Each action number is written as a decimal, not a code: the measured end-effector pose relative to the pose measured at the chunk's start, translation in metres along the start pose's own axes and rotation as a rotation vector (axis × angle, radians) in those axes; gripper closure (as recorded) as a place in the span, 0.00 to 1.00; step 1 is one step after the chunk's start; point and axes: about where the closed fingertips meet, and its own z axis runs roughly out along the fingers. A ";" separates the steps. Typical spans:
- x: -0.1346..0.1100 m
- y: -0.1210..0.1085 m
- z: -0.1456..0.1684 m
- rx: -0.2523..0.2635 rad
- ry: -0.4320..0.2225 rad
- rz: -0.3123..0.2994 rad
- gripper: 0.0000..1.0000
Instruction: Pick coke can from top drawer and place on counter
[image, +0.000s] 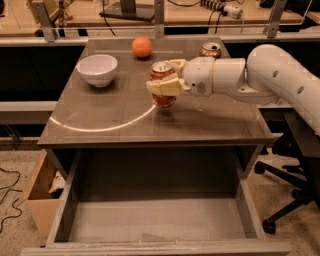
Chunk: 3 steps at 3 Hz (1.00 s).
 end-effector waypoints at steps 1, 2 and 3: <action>0.024 -0.006 0.000 0.002 -0.030 0.040 1.00; 0.039 -0.009 0.000 -0.003 -0.040 0.064 1.00; 0.033 -0.010 0.000 -0.003 -0.040 0.064 0.82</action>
Offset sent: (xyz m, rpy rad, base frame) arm 0.0197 -0.0228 -0.0633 0.0876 0.0865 -0.0116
